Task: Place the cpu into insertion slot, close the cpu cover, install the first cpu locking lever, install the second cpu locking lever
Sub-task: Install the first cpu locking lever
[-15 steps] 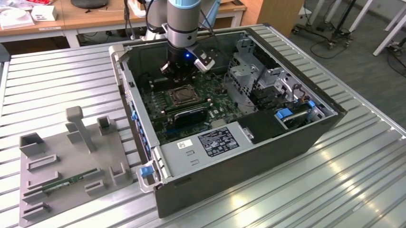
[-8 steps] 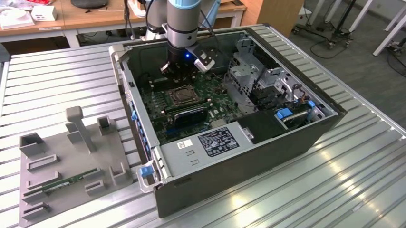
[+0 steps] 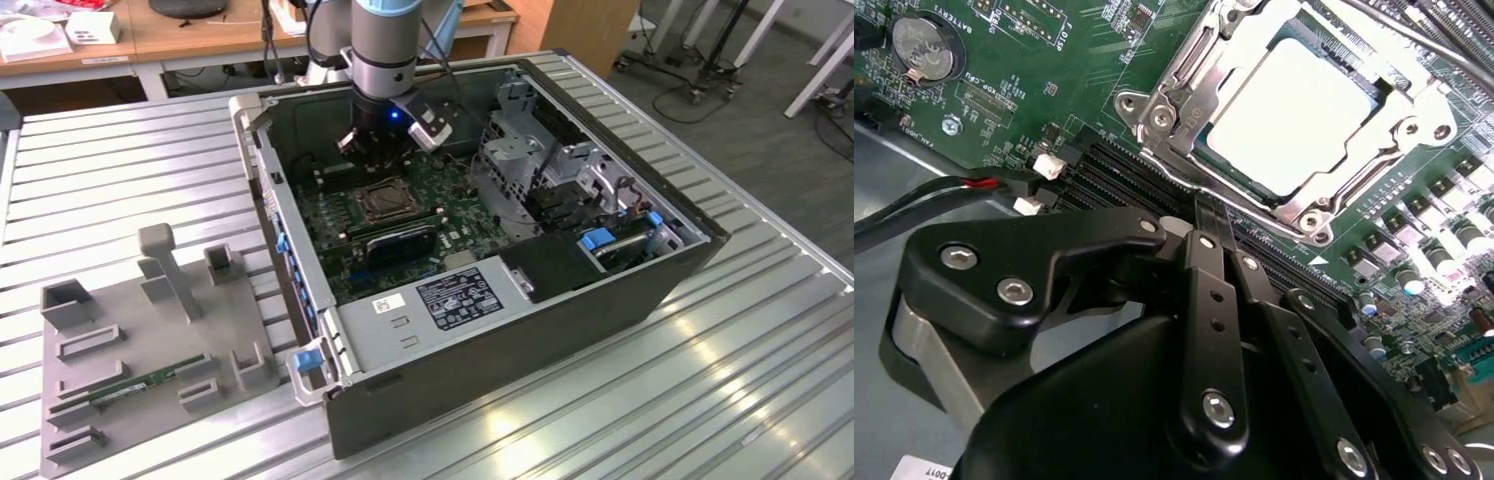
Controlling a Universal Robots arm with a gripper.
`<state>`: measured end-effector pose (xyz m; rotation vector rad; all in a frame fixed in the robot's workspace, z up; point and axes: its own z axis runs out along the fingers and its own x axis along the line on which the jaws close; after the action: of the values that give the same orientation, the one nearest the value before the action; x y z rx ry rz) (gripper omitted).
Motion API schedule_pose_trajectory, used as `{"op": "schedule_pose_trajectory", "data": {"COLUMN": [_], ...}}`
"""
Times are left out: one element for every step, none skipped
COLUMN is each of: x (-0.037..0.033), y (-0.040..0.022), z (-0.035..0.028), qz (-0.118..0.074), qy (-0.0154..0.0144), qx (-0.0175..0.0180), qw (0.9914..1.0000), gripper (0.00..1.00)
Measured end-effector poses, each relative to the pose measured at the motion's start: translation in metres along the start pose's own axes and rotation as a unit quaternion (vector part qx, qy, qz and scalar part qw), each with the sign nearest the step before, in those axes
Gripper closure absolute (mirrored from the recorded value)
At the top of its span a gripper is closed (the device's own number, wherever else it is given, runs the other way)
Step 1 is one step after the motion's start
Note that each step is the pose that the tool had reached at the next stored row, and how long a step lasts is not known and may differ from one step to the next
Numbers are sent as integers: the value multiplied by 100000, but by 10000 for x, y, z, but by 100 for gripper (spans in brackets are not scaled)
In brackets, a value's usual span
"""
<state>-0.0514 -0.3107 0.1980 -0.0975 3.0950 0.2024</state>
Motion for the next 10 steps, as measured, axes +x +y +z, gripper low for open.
{"op": "schedule_pose_trajectory", "data": {"x": [0,0,0,0,-1,-2,-2,-3,-3,-4], "y": [0,0,1,2,4,6,7,9,10,11], "z": [-3,-8,-14,-22,-32,-45,-58,-70,-80,-92], "qz": [0,-1,0,2,1,2,2,3,1,-2], "qy": [12,21,21,16,12,12,13,10,9,10], "qx": [15,28,25,18,14,14,15,13,14,14], "qw": [100000,100000,100000,100000,100000,100000,100000,100000,100000,100000], "gripper": [89,89,89,89,89,89,89,89,89,89]}}
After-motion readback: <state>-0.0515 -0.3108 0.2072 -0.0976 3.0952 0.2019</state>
